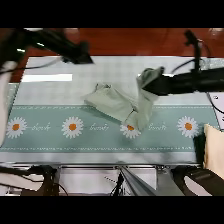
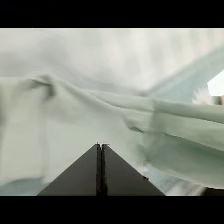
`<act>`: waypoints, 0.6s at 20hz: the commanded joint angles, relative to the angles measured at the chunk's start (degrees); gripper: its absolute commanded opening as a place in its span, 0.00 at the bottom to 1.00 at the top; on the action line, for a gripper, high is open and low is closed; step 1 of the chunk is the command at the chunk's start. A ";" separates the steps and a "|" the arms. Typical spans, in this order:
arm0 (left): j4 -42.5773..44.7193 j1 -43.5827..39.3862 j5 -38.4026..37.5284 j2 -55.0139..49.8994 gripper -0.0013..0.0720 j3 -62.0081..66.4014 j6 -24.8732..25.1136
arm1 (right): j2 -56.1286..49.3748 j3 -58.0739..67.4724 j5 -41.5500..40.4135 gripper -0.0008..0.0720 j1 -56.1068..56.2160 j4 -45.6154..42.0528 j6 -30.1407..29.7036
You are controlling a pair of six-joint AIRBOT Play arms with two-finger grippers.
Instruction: Fold the shirts.
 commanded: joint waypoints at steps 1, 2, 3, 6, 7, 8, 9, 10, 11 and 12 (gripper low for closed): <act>10.69 9.77 -2.03 16.85 0.04 0.04 1.99 | -14.99 9.77 -7.98 0.04 11.19 0.31 1.14; 12.17 10.38 -1.73 21.70 0.04 0.04 2.10 | -20.00 13.29 -8.79 0.04 12.96 0.33 1.79; 14.71 10.27 -1.88 25.97 0.04 -0.02 2.03 | -25.29 17.03 -9.44 0.04 14.43 0.33 2.36; 16.39 9.84 -1.97 35.74 0.04 -4.35 1.90 | -38.58 25.57 -10.05 0.04 17.03 2.54 3.78; 16.41 9.84 -1.97 38.58 0.04 -7.93 1.90 | -41.92 27.54 -10.03 0.04 17.46 3.82 4.13; 16.46 9.84 -1.95 41.05 0.04 -12.15 1.92 | -44.83 29.22 -10.01 0.04 17.86 5.49 4.76; 16.46 9.84 -1.90 43.30 0.04 -17.35 1.92 | -47.32 30.49 -10.34 0.08 18.03 7.34 5.29; 16.41 9.84 -1.73 45.09 0.04 -22.62 1.92 | -49.13 31.23 -10.56 0.40 18.27 9.11 5.35; 16.41 9.84 -1.18 46.58 0.04 -28.39 1.90 | -50.40 31.76 -9.77 0.90 18.27 11.04 5.20; 16.41 9.84 -0.35 47.50 0.04 -33.38 1.90 | -50.56 31.87 -8.72 0.87 17.68 11.65 5.14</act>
